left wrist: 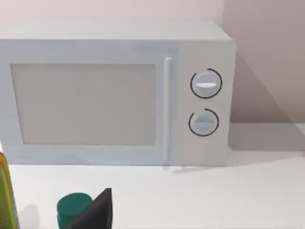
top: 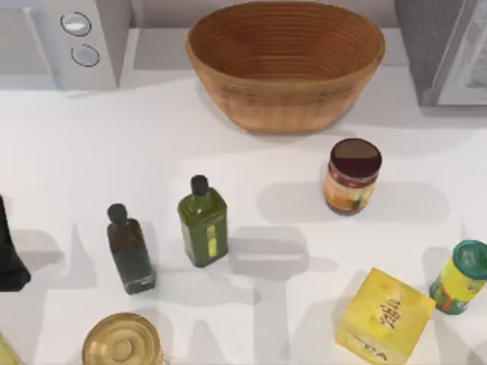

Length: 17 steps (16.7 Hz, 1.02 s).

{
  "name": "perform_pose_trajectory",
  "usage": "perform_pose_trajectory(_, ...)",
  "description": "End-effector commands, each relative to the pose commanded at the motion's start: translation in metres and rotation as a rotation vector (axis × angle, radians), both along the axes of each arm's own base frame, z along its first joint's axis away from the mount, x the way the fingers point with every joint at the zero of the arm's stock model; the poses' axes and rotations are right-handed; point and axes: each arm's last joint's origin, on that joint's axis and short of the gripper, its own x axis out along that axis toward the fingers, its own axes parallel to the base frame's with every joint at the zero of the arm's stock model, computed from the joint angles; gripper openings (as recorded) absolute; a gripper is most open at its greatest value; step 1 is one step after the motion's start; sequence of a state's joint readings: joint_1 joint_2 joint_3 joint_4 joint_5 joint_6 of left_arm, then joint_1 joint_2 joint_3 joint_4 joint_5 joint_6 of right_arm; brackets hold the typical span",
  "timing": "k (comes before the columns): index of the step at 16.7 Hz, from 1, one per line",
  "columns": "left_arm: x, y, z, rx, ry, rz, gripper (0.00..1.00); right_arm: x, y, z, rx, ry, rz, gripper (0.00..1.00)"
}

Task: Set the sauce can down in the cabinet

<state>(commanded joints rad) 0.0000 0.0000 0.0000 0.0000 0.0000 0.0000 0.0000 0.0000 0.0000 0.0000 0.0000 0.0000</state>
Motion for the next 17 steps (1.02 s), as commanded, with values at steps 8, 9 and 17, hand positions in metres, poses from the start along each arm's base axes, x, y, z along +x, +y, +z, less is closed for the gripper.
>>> perform_pose_trajectory(8,0.000,0.000,0.000,0.000,0.000,0.000,1.00,0.005,0.003,0.017,-0.144,0.115,0.138,1.00)
perform_pose_trajectory(9,0.000,0.000,0.000,0.000,0.000,0.000,1.00,0.007,0.004,0.022,-0.183,0.146,0.183,1.00)
perform_pose_trajectory(17,0.000,0.000,0.000,0.000,0.000,0.000,1.00,0.041,0.011,0.062,-0.432,0.300,0.561,1.00)
